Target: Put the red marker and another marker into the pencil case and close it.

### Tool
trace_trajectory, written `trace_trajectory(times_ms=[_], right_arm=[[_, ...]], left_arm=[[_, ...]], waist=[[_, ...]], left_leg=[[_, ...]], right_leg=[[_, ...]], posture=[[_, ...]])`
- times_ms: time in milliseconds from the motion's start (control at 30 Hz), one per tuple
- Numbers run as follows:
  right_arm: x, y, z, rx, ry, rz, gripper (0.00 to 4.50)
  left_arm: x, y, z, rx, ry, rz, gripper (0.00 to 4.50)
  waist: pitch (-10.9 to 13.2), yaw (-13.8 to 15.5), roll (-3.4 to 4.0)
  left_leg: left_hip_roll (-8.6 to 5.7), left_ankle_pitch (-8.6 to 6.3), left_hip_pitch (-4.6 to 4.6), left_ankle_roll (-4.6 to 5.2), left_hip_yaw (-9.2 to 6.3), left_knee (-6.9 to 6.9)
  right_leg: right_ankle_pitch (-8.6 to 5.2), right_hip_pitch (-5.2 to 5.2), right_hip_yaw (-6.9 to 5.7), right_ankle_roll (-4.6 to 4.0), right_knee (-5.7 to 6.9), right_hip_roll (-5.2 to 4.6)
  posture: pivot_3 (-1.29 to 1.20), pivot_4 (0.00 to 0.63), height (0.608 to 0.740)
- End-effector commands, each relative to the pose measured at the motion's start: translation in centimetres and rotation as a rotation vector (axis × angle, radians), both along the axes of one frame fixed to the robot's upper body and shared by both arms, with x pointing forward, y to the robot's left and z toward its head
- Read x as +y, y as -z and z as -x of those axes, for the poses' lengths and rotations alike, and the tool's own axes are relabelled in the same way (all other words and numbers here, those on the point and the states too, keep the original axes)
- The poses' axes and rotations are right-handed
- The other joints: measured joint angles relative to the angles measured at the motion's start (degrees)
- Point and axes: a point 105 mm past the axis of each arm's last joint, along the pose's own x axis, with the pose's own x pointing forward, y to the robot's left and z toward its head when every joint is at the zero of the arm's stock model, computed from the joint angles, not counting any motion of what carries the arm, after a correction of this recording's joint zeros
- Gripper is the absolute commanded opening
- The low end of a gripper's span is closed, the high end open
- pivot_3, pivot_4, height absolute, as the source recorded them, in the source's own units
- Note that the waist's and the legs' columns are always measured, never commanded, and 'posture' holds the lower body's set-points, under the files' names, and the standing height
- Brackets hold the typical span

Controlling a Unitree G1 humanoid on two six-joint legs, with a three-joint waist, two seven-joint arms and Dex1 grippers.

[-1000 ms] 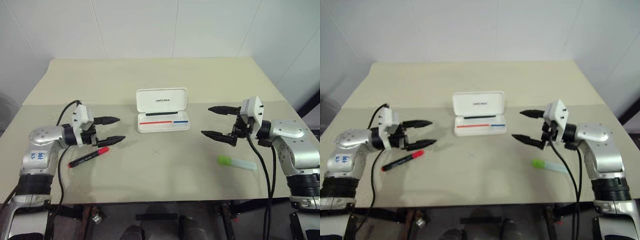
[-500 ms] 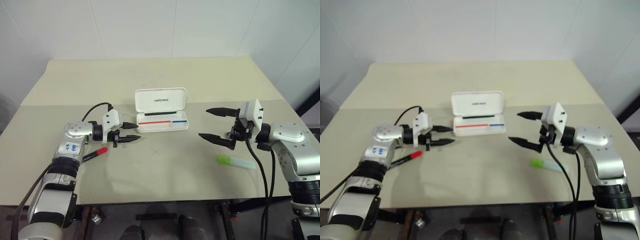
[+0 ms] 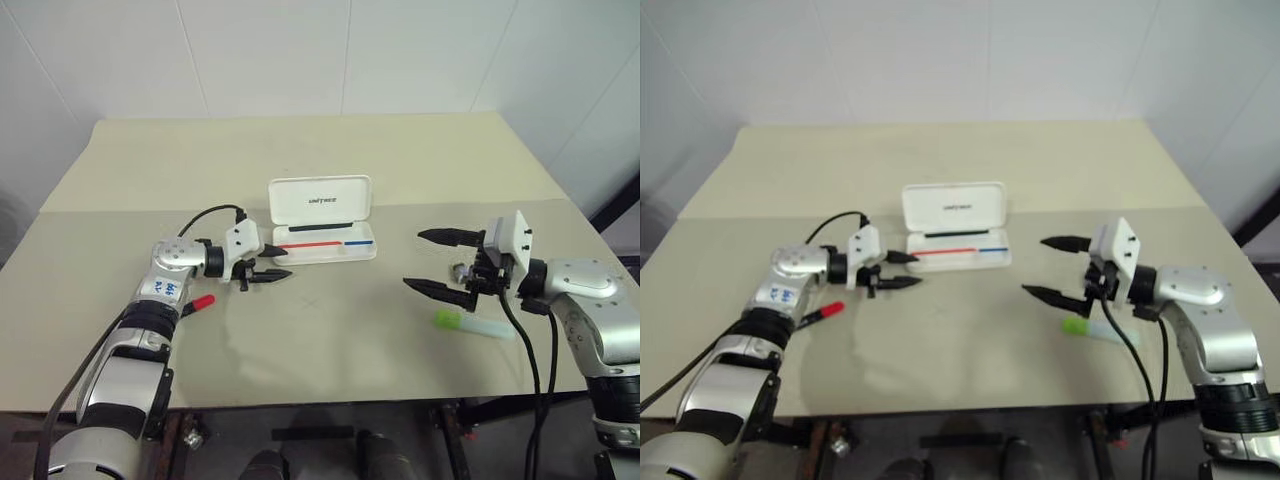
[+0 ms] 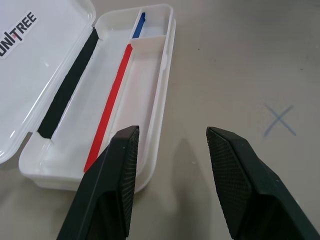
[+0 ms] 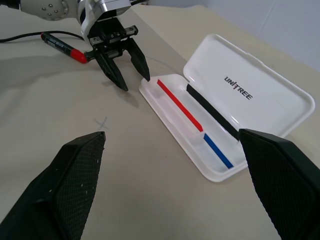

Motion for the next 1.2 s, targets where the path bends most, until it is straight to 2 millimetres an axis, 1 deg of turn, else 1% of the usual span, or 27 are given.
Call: trace_trajectory(times_ms=[33,133,400,600,800,900,1067,1200], right_arm=[[-0.9,-1.5,0.7,-0.050,0.005,-0.001,4.50],[-1.1,-1.6,0.9,-0.049,0.010,0.000,4.50],[-0.9,-1.8,1.3,-0.056,0.011,0.000,4.50],[-0.7,-2.1,1.5,-0.066,0.014,-0.002,4.50],[-0.6,-2.6,1.5,-0.083,0.016,-0.004,4.50],[-0.5,-2.9,1.4,-0.094,0.013,-0.005,4.50],[-0.3,-3.3,1.3,-0.110,0.008,-0.008,4.50],[-0.1,-3.6,1.3,-0.121,0.005,-0.011,4.50]], left_arm=[[-0.5,-1.0,-0.7,-0.059,-0.005,-0.017,2.21],[-0.9,-1.1,-1.0,-0.066,-0.009,-0.018,2.21],[-1.6,-0.5,-1.4,-0.048,-0.024,-0.043,2.21],[-1.4,-0.2,-1.9,-0.030,-0.059,-0.055,2.21],[-1.0,1.2,-1.8,0.048,-0.066,-0.130,2.21],[-0.8,1.3,-1.9,0.046,-0.063,-0.164,1.62],[-1.2,1.3,-1.9,0.052,-0.049,-0.183,0.01],[-1.5,1.6,-1.8,0.063,-0.037,-0.188,0.01]], waist=[[0.0,0.0,0.00],[0.0,0.0,0.00],[0.0,0.0,0.00],[0.0,0.0,0.00],[0.0,0.0,0.00],[0.0,-0.1,-0.01],[0.0,-0.1,-0.01],[0.0,-0.1,-0.01]], left_leg=[[0.00,0.00,0.00,0.00,0.00,0.00],[0.01,0.00,0.00,0.00,-0.01,0.01],[0.00,0.00,0.00,0.00,0.00,0.04],[0.00,0.00,0.00,0.00,0.00,0.03],[0.00,0.00,0.02,0.00,0.00,0.05],[0.00,0.00,0.03,0.00,0.00,0.05],[0.00,0.00,0.04,0.00,0.00,0.04],[0.00,0.00,0.05,0.00,0.00,0.08]], right_leg=[[0.00,0.00,0.00,0.00,0.00,0.00],[0.00,0.00,0.00,0.01,0.01,0.01],[0.01,0.00,0.00,0.01,0.04,0.01],[0.01,0.00,0.00,0.02,0.03,0.01],[0.02,0.02,0.00,0.03,0.05,0.01],[0.02,0.03,0.01,0.03,0.06,0.01],[0.02,0.03,0.01,0.03,0.07,0.02],[0.02,0.04,0.01,0.03,0.08,0.02]], posture=[[0.00,0.150,0.740],[0.00,0.150,0.740],[0.00,0.150,0.740],[0.00,0.150,0.740],[0.00,0.150,0.740],[0.00,0.150,0.740],[0.00,0.150,0.740],[0.00,0.150,0.740]])
